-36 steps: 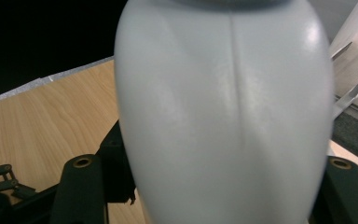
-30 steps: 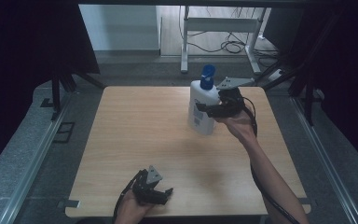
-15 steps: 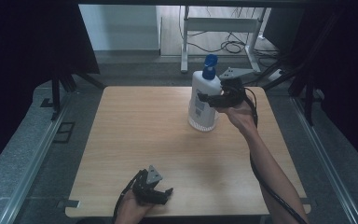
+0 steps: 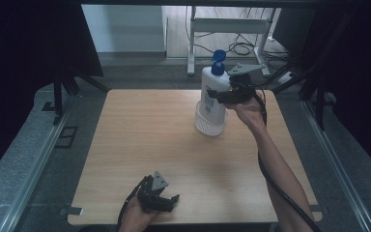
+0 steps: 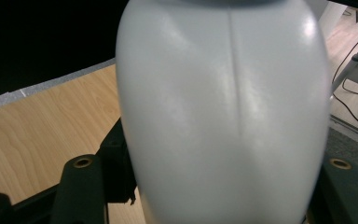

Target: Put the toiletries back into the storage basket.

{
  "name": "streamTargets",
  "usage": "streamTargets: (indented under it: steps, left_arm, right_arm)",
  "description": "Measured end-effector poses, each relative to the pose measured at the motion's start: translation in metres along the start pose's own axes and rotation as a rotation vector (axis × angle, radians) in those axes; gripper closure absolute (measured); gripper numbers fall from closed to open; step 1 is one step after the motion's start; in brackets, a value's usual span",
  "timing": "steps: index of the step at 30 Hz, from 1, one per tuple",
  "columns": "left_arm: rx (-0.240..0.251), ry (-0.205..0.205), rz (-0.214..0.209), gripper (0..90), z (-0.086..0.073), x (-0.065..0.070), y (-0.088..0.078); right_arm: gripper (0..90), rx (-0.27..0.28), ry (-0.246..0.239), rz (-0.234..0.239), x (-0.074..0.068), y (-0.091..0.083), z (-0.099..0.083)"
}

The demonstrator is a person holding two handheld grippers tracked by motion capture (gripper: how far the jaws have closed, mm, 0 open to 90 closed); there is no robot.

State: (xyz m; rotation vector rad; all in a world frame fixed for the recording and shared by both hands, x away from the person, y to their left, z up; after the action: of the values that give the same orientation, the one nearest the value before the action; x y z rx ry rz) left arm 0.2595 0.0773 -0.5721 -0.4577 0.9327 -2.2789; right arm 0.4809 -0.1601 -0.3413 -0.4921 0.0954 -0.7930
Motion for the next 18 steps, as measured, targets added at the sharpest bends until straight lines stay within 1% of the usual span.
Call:
streamTargets:
  steps: [6, 10, 18]
  left_arm:
    - [0.000, 0.000, 0.000, 12.0, 0.000, 0.000, 0.000]
    - [0.000, 0.001, -0.001, 12.0, 0.000, 0.000, 0.000]
    - [-0.001, 0.002, -0.001, 12.0, 0.000, 0.000, 0.000]
  right_arm:
    - [37.5, 0.008, 0.013, 0.005, 0.006, 0.008, 0.003]
    - [37.4, 0.002, 0.008, -0.006, 0.009, 0.013, 0.003]
    - [37.5, -0.001, 0.005, -0.005, 0.017, 0.022, 0.001]
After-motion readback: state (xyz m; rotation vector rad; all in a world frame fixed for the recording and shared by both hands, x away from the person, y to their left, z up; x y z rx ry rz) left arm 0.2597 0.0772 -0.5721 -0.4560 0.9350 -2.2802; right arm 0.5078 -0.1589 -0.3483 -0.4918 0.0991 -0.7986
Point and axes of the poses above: each handheld gripper's, and its own axes: y roughly forward along the jaws, z roughly out of its top, x roughly to its right, the point moved 4 cm from there along y, roughly forward along the jaws, and after that the axes turned 4 degrees about -z, right-handed, at the moved point
